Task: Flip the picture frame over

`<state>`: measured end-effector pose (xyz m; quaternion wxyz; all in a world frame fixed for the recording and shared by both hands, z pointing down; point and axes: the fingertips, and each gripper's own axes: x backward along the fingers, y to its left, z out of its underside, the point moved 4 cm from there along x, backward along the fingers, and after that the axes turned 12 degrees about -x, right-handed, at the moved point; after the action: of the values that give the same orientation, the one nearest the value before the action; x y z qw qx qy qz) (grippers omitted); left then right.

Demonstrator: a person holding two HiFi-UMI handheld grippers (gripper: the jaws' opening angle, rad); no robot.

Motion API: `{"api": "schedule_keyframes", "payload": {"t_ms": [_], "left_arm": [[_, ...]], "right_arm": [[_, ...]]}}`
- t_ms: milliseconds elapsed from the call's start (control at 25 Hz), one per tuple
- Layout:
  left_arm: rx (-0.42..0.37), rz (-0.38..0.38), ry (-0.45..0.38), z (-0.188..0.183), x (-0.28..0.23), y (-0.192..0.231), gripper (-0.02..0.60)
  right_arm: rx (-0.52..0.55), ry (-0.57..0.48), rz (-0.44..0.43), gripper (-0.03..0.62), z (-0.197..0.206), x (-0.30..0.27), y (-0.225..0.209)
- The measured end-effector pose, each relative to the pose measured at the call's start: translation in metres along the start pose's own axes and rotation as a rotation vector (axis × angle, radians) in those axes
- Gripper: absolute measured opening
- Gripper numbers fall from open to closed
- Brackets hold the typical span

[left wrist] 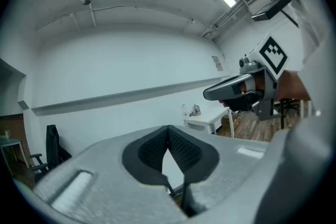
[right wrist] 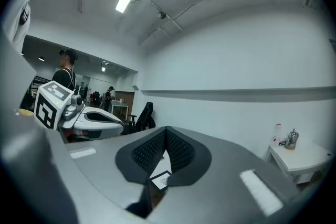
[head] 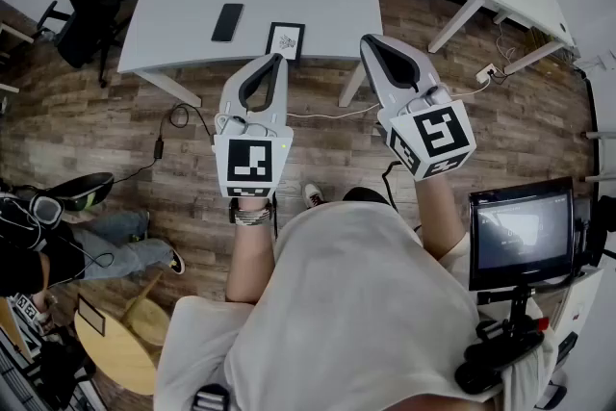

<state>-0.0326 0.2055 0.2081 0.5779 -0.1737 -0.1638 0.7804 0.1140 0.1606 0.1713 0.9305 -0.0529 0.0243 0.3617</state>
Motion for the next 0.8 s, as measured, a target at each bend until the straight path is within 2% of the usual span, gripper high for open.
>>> {"api": "schedule_keyframes", "payload": {"t_ms": [320,440,640,800], "left_arm": [[0.030,-0.010,0.036,0.008,0.011,-0.017,0.003],[0.038,-0.006,0.052,0.008,0.019,-0.026,0.003],[0.054,0.055,0.108,0.018,0.019,-0.035,0.003],[0.046,0.069,0.110,0.023,0.013,-0.029,0.003]], "right_arm": [[-0.021,0.024,-0.014,0.002,0.013,0.014,0.002],[-0.033,-0.004,-0.031,0.002,0.011,0.030,0.008],[-0.041,-0.014,-0.031,0.003,0.007,0.037,0.016],[-0.064,0.008,-0.017,0.003,0.012,0.029,0.015]]}}
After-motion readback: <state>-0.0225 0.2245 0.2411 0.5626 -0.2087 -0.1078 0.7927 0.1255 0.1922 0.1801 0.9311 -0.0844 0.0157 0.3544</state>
